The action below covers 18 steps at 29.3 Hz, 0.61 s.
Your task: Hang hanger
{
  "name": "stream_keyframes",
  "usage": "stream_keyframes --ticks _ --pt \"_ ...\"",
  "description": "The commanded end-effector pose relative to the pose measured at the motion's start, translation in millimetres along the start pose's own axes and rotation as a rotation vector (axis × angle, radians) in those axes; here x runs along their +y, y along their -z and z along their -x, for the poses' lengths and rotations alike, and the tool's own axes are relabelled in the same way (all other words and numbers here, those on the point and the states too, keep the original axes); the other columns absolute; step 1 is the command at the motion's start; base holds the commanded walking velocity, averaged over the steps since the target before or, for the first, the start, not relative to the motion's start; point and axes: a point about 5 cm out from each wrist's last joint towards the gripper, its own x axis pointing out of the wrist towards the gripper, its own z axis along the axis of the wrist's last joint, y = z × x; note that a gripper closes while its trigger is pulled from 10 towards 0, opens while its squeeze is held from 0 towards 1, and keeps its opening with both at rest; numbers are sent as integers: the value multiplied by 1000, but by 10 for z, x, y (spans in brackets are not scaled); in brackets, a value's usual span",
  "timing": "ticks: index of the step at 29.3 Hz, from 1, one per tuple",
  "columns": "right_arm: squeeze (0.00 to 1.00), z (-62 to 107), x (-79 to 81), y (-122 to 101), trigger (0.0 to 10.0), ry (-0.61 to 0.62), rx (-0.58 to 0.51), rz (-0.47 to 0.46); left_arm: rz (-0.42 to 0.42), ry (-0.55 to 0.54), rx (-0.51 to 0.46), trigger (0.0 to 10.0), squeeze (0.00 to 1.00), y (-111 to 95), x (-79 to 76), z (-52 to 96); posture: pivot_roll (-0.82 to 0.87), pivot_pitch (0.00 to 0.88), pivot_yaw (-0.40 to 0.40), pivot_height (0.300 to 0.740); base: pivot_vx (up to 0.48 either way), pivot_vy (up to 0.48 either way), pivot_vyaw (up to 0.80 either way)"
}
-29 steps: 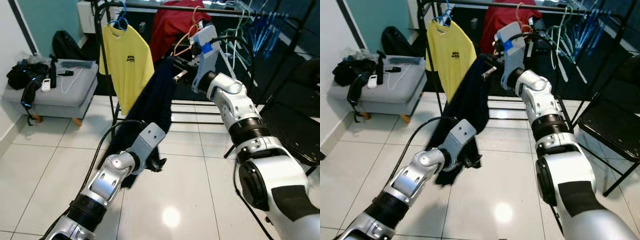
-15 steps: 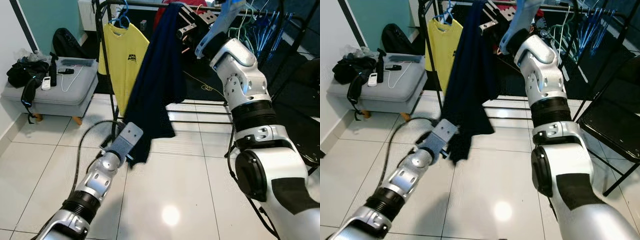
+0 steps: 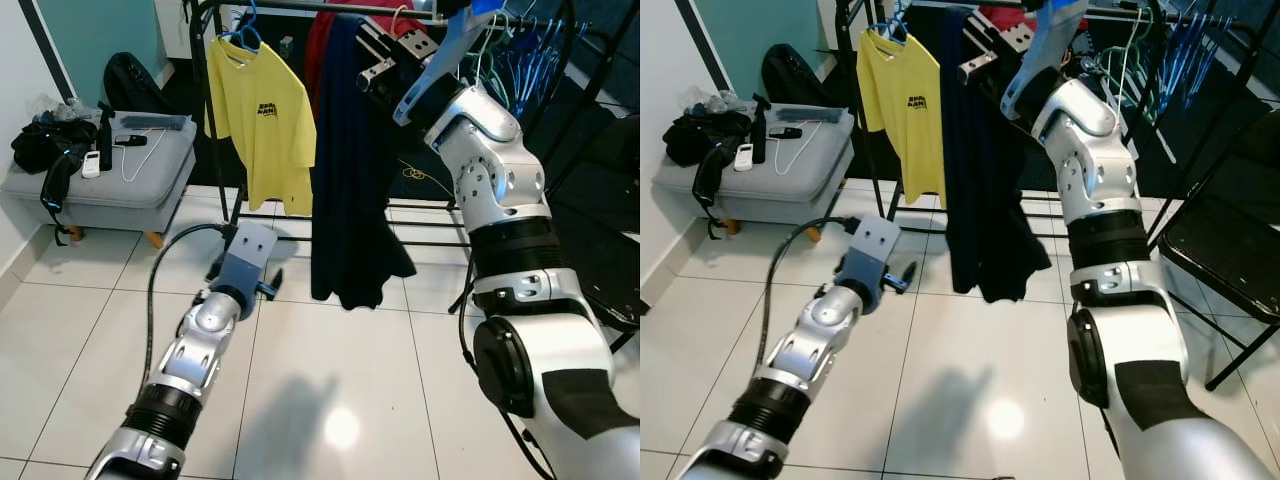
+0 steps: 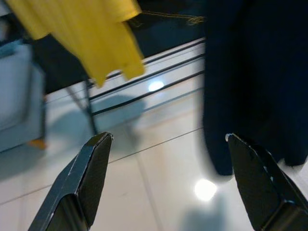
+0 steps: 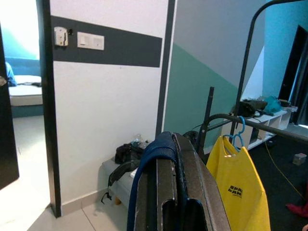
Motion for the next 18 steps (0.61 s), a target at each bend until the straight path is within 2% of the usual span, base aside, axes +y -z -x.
stream_keyframes --ticks 1,3,5,6,7,9,10,11,13,16,17,18 --pt "0 2 33 -60 0 -25 -21 9 34 45 -5 10000 0 31 -80 23 -78 126 -58 740 0 0 0" --pt "0 1 40 -52 0 -29 -16 11 67 80 -17 10000 0 9 -124 25 -78 125 -62 740 0 0 0" --pt "0 -7 61 -45 0 -37 -11 10 141 113 -17 10000 0 -14 -170 25 -77 125 -64 740 0 0 0" --pt "0 -7 61 -45 0 -37 -11 10 141 113 -17 10000 0 -14 -170 25 -77 125 -64 740 0 0 0" --pt "0 -15 79 -43 0 -43 -11 6 206 128 -20 10000 0 -35 -194 8 -79 121 -69 740 0 0 0" --pt "0 -15 79 -43 0 -43 -11 6 206 128 -20 10000 0 -35 -194 8 -79 121 -69 740 0 0 0" --pt "0 -24 106 -36 0 -51 -9 1 276 133 -32 10000 0 -68 -206 -28 -82 119 -70 740 0 0 0" --pt "0 -24 106 -36 0 -51 -9 1 276 133 -32 10000 0 -68 -206 -28 -82 119 -70 740 0 0 0" --pt "0 -34 149 -26 0 -62 -5 -8 350 139 -56 10000 0 -111 -221 -83 -84 118 -73 740 0 0 0" --pt "0 -37 164 -24 0 -67 -4 -9 357 132 -67 10000 0 -126 -213 -103 -86 116 -74 740 0 0 0" --pt "0 -37 174 -23 0 -70 -3 -10 348 119 -75 1020 0 -134 -198 -114 -87 113 -76 740 0 0 0" --pt "0 -37 174 -23 0 -70 -3 -10 348 119 -75 1020 0 -134 -198 -114 -87 113 -76 740 0 0 0"
